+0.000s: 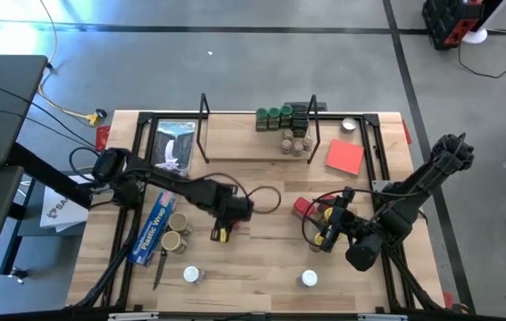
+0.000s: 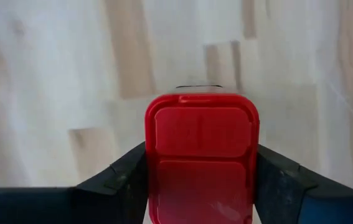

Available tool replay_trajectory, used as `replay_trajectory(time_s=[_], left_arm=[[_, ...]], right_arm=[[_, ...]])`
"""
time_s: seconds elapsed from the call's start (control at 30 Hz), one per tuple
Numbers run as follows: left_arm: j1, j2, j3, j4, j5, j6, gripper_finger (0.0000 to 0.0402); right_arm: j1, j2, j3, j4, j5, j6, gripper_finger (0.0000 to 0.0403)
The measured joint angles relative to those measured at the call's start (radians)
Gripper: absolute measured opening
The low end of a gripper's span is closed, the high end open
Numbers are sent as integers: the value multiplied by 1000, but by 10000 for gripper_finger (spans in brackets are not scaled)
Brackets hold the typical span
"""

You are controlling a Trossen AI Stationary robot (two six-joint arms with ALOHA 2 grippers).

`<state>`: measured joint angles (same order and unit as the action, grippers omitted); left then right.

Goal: Shelf spices
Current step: Put the red seasoning can on the shelf

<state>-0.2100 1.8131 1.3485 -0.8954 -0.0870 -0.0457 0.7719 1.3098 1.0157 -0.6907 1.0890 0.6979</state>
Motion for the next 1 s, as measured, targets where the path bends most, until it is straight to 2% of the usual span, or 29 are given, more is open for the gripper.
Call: replay_trajectory(time_s=[0.23, 0.43, 0.7, 0.93, 1.0], left_arm=[[144, 0, 192, -127, -31, 147, 209], [354, -1, 365, -230, -97, 323, 209], [657, 20, 389, -245, -73, 496, 209], [794, 90, 389, -210, -74, 609, 209], [815, 113, 389, -199, -84, 648, 221]], right_arm=[[0, 0, 0, 0, 0, -2, 236], [0, 0, 0, 0, 0, 0, 236], [0, 0, 0, 0, 0, 0, 236], [-11, 0, 0, 2, -7, 1, 236], [-22, 0, 0, 4, -26, 9, 236]])
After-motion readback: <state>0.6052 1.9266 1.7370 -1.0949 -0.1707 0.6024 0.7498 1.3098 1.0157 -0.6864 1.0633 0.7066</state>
